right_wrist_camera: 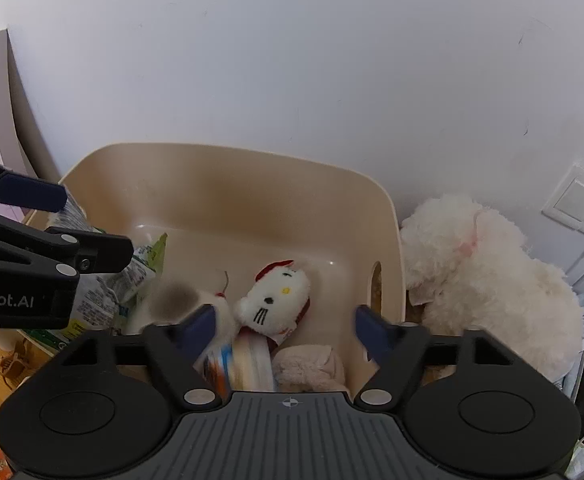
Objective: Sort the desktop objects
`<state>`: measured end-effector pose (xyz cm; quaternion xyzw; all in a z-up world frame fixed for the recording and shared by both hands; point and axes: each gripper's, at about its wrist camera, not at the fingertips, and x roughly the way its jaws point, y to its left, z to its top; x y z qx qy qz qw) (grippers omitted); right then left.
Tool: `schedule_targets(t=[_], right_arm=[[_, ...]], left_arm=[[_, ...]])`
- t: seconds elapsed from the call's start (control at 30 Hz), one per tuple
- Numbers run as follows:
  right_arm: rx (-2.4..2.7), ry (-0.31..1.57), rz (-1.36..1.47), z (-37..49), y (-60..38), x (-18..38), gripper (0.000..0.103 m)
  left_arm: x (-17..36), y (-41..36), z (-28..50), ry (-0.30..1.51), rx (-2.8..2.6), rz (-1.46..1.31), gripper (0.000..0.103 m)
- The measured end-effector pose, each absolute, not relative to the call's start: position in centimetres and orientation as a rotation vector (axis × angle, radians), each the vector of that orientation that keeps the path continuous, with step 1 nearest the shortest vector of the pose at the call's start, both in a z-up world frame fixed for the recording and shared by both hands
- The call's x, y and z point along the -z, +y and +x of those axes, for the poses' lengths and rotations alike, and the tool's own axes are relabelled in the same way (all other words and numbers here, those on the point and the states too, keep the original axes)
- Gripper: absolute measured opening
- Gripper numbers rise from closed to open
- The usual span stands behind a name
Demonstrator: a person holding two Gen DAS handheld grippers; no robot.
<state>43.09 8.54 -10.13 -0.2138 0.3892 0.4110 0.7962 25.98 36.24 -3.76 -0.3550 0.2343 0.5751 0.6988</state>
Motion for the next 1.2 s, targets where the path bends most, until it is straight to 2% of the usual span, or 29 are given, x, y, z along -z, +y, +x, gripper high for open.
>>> schedule_targets(t=[0.1,0.17,0.23,0.67,0.93,1.2], right_arm=[[-0.909,0.837,-0.411,42.9,7.5,9.4,0.089],[-0.935,0.824,-0.388,42.4,6.8,8.8,0.1],[-0.972,0.822,-0.366,42.2,5.7,7.9,0.103],[-1.005,0.873,-0.324,39.9,-2.7,8.5,0.103],[-1.015,0.925,-0.343,37.4,-6.4,9.6,0.103],[-1.051,0.94,-0.484,33.5,-7.8,12.0,0.103]], left_arm=[[3.8,35.2,25.3,0.497,-1.285,-0.811,0.07],[3.8,34.3,25.1,0.487,-1.288,-0.794,0.071],[3.5,33.4,24.8,0.494,-1.284,-0.761,0.071],[3.3,24.9,23.9,0.507,-1.278,-0.68,0.072],[5.4,21.7,23.9,0.538,-1.256,-0.725,0.072],[9.2,19.1,24.6,0.613,-1.212,-0.815,0.072]])
